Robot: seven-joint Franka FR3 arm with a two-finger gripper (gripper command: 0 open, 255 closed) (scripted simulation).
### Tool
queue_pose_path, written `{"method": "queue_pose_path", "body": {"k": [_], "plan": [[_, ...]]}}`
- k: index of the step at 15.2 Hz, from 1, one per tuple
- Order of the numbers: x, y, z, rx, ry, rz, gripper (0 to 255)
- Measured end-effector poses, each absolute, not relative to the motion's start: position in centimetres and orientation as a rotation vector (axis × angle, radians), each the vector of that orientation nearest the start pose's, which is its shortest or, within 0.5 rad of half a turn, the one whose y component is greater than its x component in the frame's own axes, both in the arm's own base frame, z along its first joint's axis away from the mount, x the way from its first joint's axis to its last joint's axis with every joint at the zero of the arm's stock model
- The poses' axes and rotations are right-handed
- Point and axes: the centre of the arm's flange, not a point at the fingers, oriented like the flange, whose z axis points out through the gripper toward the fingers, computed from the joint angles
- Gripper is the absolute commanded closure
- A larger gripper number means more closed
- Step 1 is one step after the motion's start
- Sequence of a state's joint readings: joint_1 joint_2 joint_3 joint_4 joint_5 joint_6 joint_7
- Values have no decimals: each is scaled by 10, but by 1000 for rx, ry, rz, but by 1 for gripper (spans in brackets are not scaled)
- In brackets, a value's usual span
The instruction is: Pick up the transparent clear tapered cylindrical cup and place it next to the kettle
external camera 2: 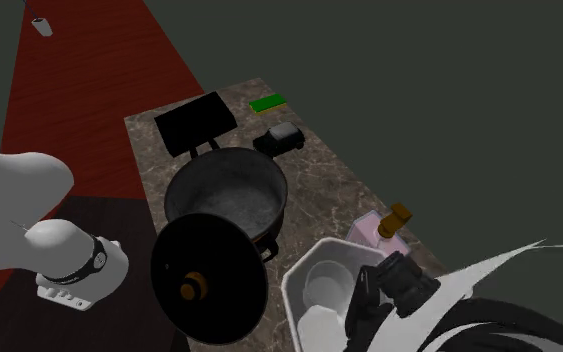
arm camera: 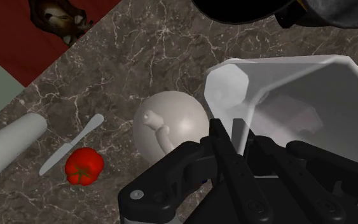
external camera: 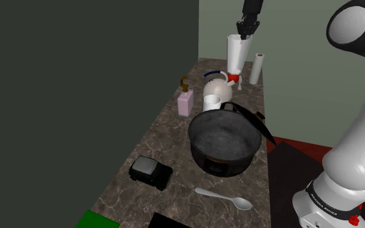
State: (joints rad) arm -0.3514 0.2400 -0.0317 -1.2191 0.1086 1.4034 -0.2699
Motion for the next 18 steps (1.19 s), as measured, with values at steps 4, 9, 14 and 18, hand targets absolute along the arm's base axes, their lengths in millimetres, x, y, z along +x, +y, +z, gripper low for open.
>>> {"method": "queue_pose_path", "body": {"k": [4,9,14,18], "plan": [[573,-266,634,-3025,147,30,255],[574,-316,631,-3025,147,32,255],[575,-319,606,-3026,145,31,255],[574,-320,585,-3026,145,32,255]]}}
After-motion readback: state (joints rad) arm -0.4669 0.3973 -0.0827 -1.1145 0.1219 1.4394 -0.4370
